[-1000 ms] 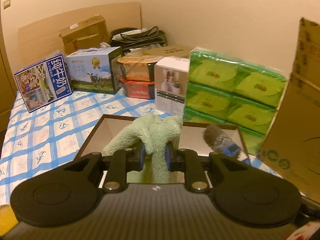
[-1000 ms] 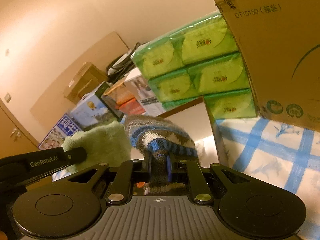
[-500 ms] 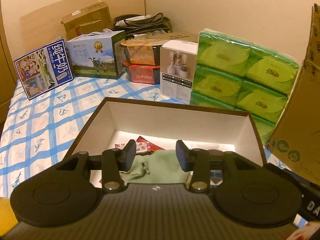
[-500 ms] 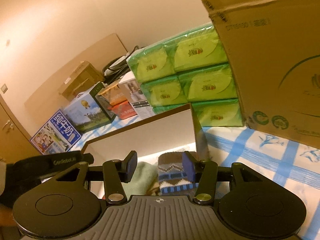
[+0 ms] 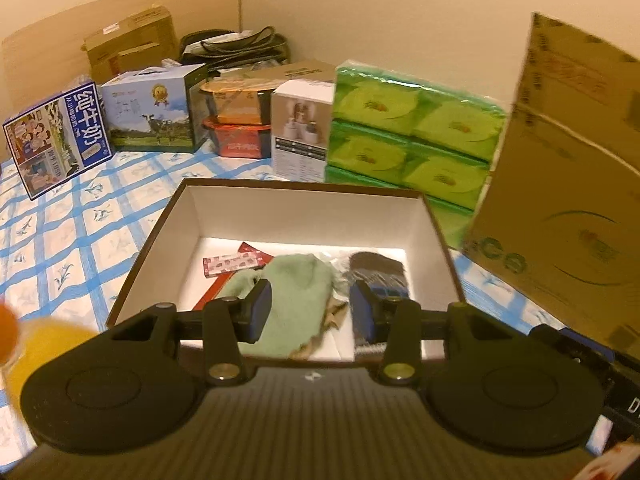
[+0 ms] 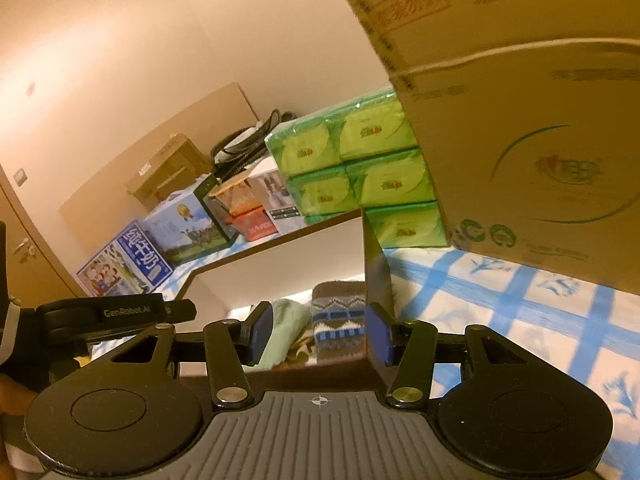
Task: Organize soft objects
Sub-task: 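Move both tools back from the box to the remaining soft items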
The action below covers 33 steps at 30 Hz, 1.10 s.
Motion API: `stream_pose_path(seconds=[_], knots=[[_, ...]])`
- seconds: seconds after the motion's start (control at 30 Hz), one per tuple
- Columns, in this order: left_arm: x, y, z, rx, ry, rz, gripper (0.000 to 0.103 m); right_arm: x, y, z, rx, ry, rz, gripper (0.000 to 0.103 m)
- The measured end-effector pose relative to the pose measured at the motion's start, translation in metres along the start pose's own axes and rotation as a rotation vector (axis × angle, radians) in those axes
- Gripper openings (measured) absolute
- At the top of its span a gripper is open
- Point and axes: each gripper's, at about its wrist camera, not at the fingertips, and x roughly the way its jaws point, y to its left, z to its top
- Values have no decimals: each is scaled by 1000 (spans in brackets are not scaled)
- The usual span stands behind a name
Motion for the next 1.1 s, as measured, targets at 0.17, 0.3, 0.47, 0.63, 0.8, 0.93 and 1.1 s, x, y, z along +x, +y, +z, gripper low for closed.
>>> stream_pose_path(seconds=[0.17,0.3,0.47,0.63,0.8,0.93,1.1], knots=[[-41,10,-16,11,-7,-67,42,-42,6,-17,-8,0,5,53],[-74,24,-36,45,-13,-122,45,-72,16,-39,-36,27,17,53],[-103,46,-65,83,11,-149,45,-100,29,-76,-82,89,14,55],[-127,72,-96,107,43,-158,45,-114,37,-106,-102,140,0,55],[-143,95,-132,100,75,-160,45,-120,45,-129,-158,180,-20,56],[-147,108,-161,67,111,-154,45,-117,50,-147,-207,223,-31,57],[-150,116,-192,75,138,-130,45,-113,50,-168,-244,271,-52,60]])
